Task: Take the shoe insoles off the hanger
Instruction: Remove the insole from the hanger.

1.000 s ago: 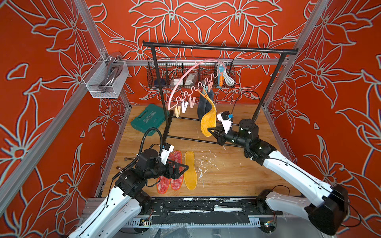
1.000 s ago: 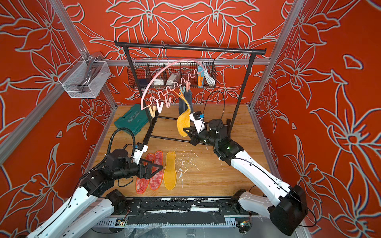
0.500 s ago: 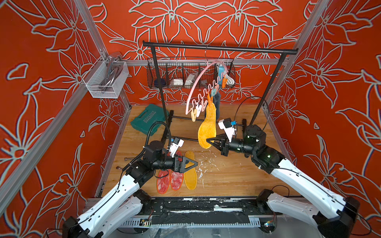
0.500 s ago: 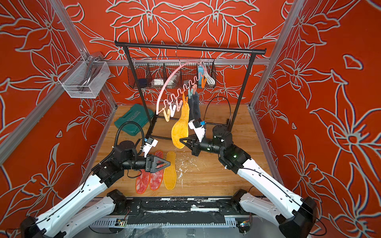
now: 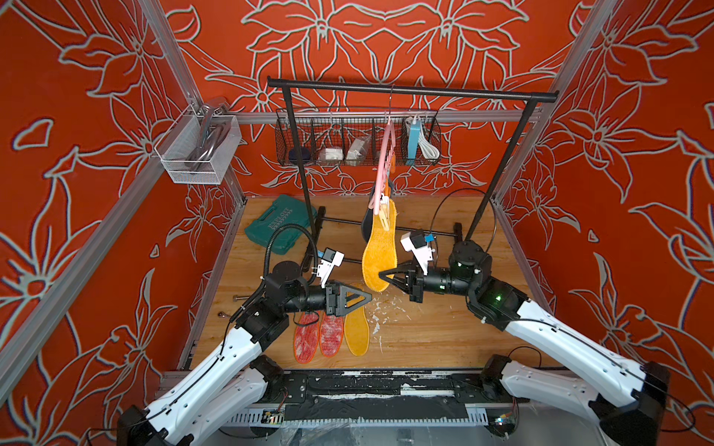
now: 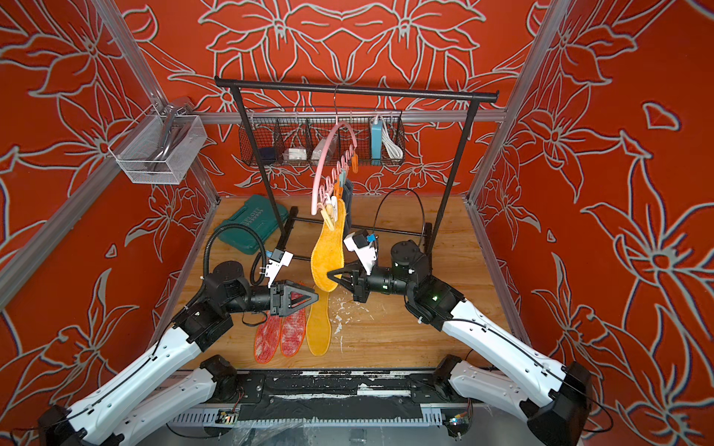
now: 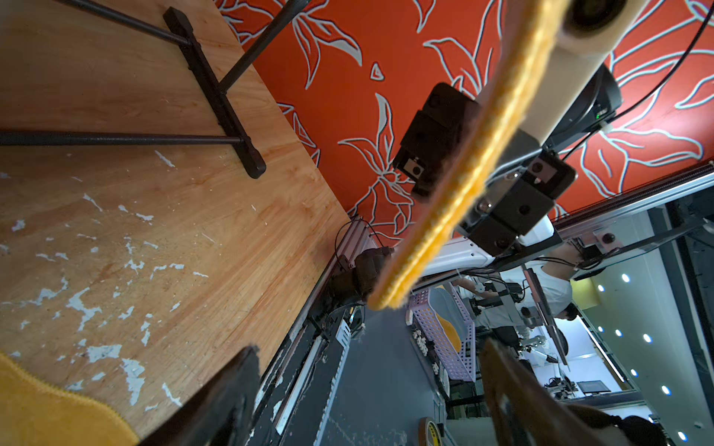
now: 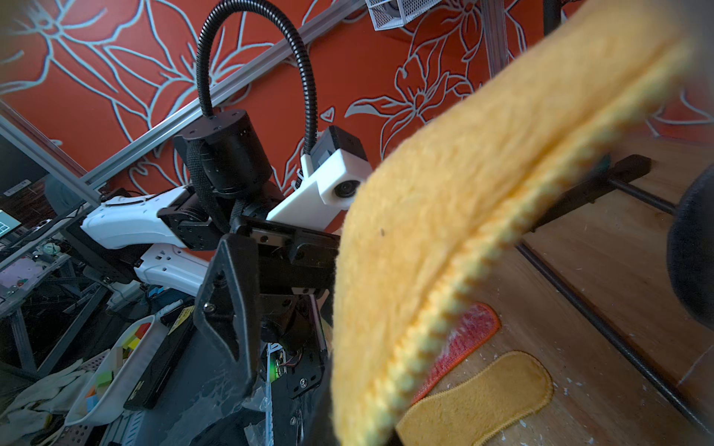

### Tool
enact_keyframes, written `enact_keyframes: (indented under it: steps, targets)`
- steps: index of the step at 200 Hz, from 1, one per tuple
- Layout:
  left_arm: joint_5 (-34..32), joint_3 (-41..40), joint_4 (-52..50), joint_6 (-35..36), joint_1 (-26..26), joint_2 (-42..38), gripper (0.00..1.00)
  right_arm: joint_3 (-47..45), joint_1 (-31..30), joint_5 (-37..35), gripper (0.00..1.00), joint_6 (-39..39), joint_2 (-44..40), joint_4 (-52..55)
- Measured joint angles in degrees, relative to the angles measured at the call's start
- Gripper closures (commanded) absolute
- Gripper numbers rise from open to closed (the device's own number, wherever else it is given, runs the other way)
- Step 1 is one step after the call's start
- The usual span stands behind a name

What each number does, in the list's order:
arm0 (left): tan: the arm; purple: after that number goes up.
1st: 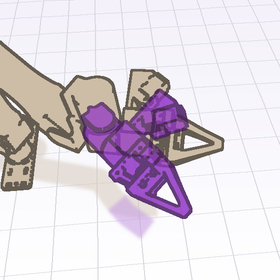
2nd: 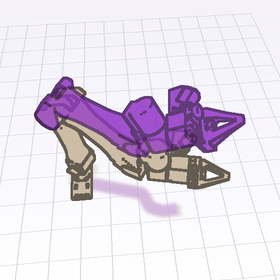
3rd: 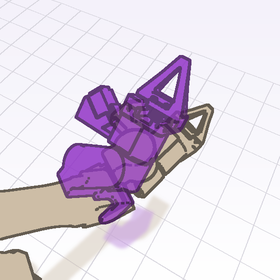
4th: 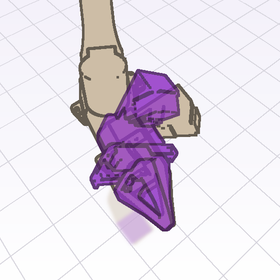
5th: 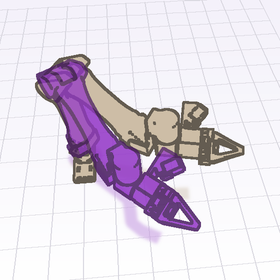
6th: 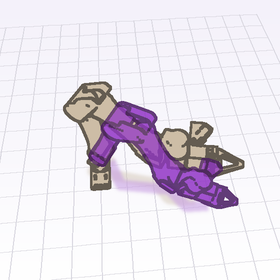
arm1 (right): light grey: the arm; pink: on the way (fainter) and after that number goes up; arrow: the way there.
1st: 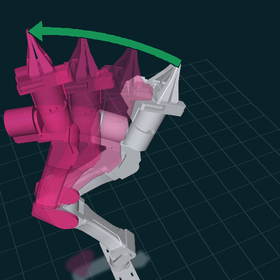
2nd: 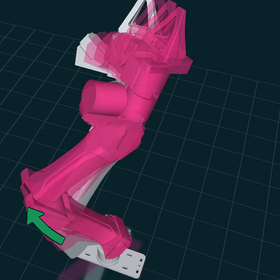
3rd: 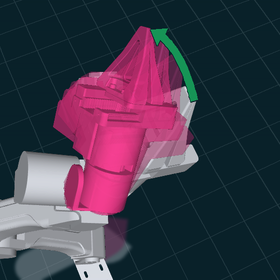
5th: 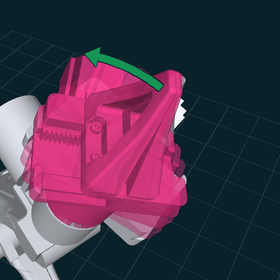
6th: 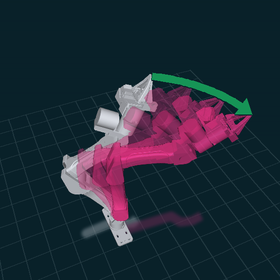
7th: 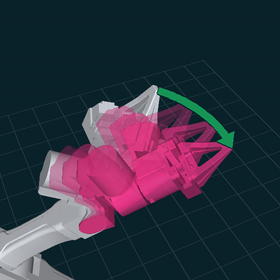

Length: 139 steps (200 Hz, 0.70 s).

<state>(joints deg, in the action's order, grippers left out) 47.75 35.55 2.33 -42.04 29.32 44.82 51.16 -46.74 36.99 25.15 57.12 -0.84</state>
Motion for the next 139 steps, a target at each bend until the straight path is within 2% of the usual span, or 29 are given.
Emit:
enact_keyframes:
  steps: [74, 102, 127, 139]
  targets:
    - [0.04, 1.62, 4.79, -1.66, -0.02, 2.93, 0.47, 0.0, -1.2, 0.61, 1.0, 2.27, 2.25, -2.54]
    - [0.35, 2.97, 7.32, -2.97, -0.02, 4.11, 0.65, 0.0, -1.33, 0.61, 1.0, 2.71, 2.47, -3.08]
    - [0.66, 3.3, 8.59, -3.06, -0.02, 5.03, 0.94, 0.0, -1.33, 0.57, 1.0, 2.75, 2.62, -3.32]
    - [0.94, 3.37, 8.92, -3.21, -0.02, 5.29, 1.0, 0.0, -1.33, 0.37, 1.0, 2.93, 2.62, -3.48]
